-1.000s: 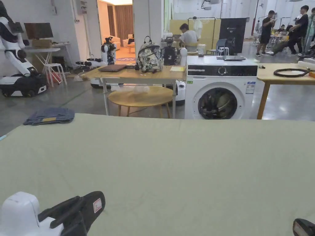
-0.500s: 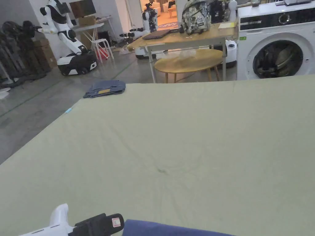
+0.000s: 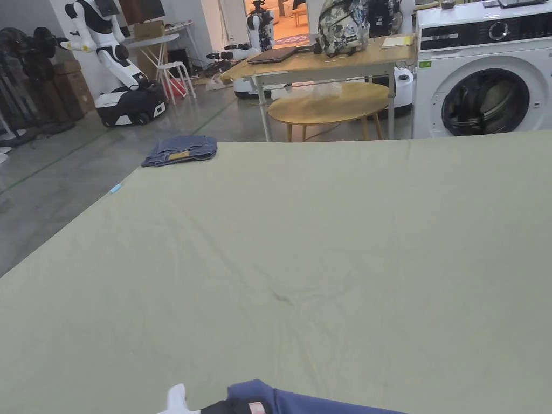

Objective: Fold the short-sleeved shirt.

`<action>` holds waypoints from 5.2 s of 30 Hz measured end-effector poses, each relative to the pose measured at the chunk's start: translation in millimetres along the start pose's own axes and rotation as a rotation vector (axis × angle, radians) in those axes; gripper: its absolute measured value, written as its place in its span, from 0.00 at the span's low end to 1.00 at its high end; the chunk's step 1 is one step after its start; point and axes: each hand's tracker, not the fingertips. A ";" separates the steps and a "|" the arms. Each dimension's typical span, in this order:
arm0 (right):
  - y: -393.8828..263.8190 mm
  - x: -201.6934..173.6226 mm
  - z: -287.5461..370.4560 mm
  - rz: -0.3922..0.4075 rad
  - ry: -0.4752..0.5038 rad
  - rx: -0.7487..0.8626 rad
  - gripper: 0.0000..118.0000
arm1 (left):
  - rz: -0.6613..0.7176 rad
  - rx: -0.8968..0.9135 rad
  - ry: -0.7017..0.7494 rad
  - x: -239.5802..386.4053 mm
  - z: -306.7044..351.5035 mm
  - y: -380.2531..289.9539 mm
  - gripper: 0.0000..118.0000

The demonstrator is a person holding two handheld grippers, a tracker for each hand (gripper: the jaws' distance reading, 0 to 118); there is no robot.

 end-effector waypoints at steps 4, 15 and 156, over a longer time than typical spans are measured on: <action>1.7 1.8 2.7 0.005 -0.006 -0.002 0.00 | -0.042 0.099 -0.017 31.6 52.2 31.4 0.01; -9.3 0.0 -6.3 -0.079 0.022 -0.015 0.00 | -0.408 -0.031 0.136 162.0 -13.8 -8.2 0.01; 51.3 -1.1 -31.2 0.015 -0.003 0.119 0.00 | -1.132 0.517 0.376 260.7 80.2 32.3 0.18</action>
